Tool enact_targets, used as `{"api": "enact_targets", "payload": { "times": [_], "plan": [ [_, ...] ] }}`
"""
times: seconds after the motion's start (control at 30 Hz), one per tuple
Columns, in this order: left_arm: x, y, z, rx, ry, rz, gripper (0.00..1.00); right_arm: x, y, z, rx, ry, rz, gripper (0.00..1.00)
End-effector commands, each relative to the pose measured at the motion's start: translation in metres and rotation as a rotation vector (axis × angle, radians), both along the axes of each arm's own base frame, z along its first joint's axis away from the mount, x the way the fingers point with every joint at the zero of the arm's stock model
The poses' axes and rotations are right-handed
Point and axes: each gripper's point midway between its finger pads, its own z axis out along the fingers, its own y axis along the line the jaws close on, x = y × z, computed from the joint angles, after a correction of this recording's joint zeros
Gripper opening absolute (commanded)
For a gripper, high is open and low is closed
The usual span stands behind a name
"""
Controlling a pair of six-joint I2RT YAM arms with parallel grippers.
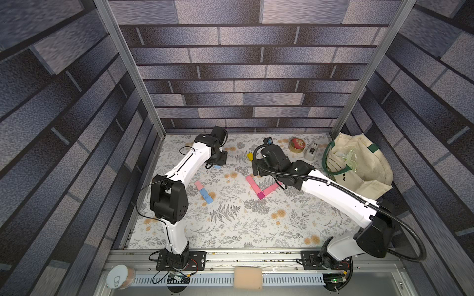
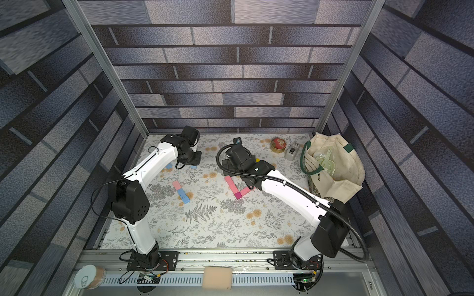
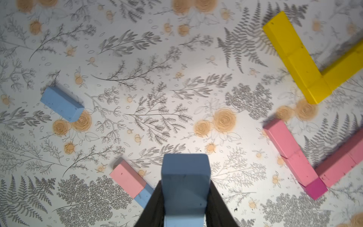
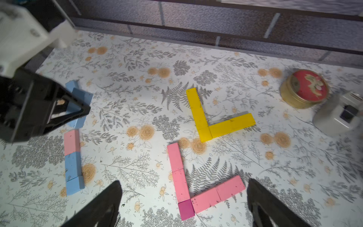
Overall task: Assemble the letter v with building blocks
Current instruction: Place the building block at the center of the board.
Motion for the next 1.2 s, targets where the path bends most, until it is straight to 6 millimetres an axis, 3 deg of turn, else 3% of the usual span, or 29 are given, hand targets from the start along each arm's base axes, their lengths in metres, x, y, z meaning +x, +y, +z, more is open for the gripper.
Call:
{"api": "enact_targets", "payload": {
  "times": [0.0, 0.17, 0.3, 0.47, 0.57, 0.67, 0.83, 0.9, 1.03, 1.17],
  "plan": [
    [-0.015, 0.008, -0.051, 0.126, 0.097, -0.094, 0.21, -0.01, -0.046, 0.001, 0.039, 0.027, -0.127, 1.0],
    [-0.04, -0.018, -0.077, 0.176, 0.112, -0.271, 0.21, -0.016, -0.07, -0.001, 0.031, 0.043, -0.153, 1.0],
    [-0.059, -0.03, -0.095, 0.22, 0.136, -0.362, 0.22, -0.016, -0.064, -0.011, 0.036, 0.078, -0.137, 1.0],
    [-0.079, -0.029, -0.109, 0.24, 0.209, -0.392, 0.32, -0.012, -0.057, -0.021, 0.017, 0.127, -0.117, 1.0],
    [-0.083, -0.02, -0.115, 0.284, 0.225, -0.387, 0.48, -0.01, -0.055, -0.022, 0.012, 0.135, -0.111, 1.0],
    [-0.084, -0.013, -0.122, 0.32, 0.237, -0.38, 0.56, -0.009, -0.053, -0.02, 0.03, 0.135, -0.105, 1.0],
    [-0.081, -0.017, -0.118, 0.308, 0.214, -0.369, 0.82, -0.01, -0.051, -0.019, 0.043, 0.137, -0.097, 1.0],
    [-0.077, -0.021, -0.116, 0.283, 0.208, -0.352, 0.86, -0.011, -0.051, -0.019, 0.045, 0.137, -0.095, 1.0],
    [-0.073, -0.036, -0.125, 0.158, 0.318, -0.28, 0.83, -0.012, -0.051, -0.019, 0.06, 0.134, -0.099, 1.0],
    [-0.08, -0.044, -0.142, 0.129, 0.398, -0.266, 0.68, -0.014, -0.054, -0.016, 0.071, 0.126, -0.11, 1.0]
  ]
}}
